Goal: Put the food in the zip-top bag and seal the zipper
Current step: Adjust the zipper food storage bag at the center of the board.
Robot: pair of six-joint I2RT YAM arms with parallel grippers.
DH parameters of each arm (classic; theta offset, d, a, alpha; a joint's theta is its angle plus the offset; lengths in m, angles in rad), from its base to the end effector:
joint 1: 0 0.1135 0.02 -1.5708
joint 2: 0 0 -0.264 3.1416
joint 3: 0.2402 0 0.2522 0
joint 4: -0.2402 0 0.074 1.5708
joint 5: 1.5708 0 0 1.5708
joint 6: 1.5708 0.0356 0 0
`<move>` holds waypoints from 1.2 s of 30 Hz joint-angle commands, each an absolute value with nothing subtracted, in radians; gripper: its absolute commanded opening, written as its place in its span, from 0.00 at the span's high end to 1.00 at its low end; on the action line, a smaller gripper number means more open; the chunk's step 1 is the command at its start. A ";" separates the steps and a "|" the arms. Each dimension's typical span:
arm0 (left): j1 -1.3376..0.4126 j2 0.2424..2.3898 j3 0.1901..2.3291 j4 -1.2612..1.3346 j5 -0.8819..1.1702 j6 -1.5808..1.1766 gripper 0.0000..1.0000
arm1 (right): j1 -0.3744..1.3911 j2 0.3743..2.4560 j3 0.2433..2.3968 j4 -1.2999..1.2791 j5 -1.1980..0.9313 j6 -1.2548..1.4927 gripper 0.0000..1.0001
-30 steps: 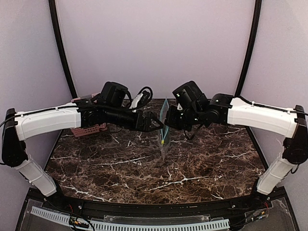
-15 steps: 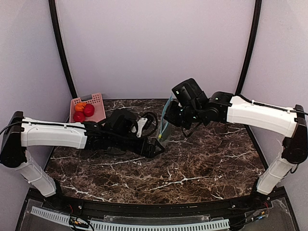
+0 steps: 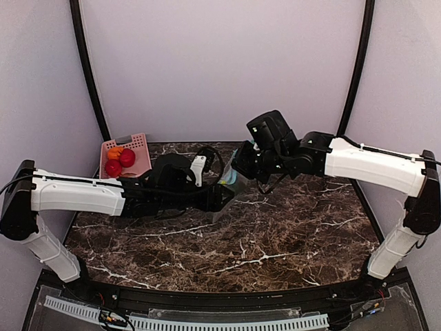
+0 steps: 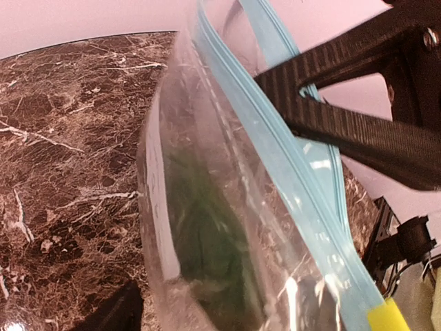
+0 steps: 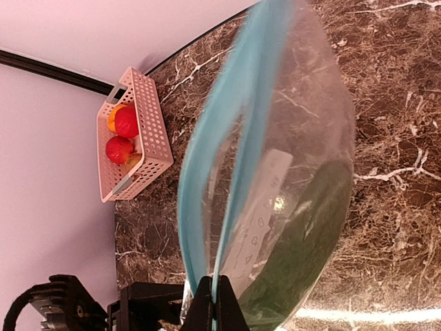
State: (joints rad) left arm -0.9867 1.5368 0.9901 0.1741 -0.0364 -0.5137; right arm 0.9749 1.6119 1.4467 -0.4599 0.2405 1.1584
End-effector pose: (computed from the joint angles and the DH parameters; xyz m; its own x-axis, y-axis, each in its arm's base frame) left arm 0.1960 -0.2942 0.2614 -0.5753 -0.0202 -0.8177 0.6111 0.6538 -0.4461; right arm 0.2149 0.3018 0.3326 -0.7687 0.4517 -0.4527 0.0222 0.7263 0.6871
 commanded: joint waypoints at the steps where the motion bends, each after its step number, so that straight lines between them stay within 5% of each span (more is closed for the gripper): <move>1: -0.989 1.530 0.988 0.252 -0.089 -0.473 0.32 | 0.985 1.607 1.424 -0.401 0.207 1.180 1.00; 12: -0.989 1.541 0.997 0.193 -0.097 -0.440 0.88 | 0.985 1.603 1.402 -0.391 0.204 1.181 1.00; 16: -0.990 1.523 0.976 0.157 -0.096 -0.432 0.99 | 0.983 1.591 1.389 -0.391 0.224 1.180 1.00; 18: -0.989 1.510 0.967 0.138 -0.091 -0.428 0.90 | 0.982 1.584 1.384 -0.390 0.234 1.180 1.00; 23: -0.989 1.481 0.934 0.130 -0.063 -0.432 0.47 | 0.979 1.574 1.375 -0.390 0.237 1.183 1.00; 28: -0.990 1.468 0.889 0.134 -0.029 -0.444 0.20 | 0.977 1.570 1.375 -0.388 0.242 1.168 1.00; 36: -0.991 1.310 0.856 0.077 0.112 -0.452 0.04 | 0.971 1.583 1.340 -0.393 0.239 1.056 1.00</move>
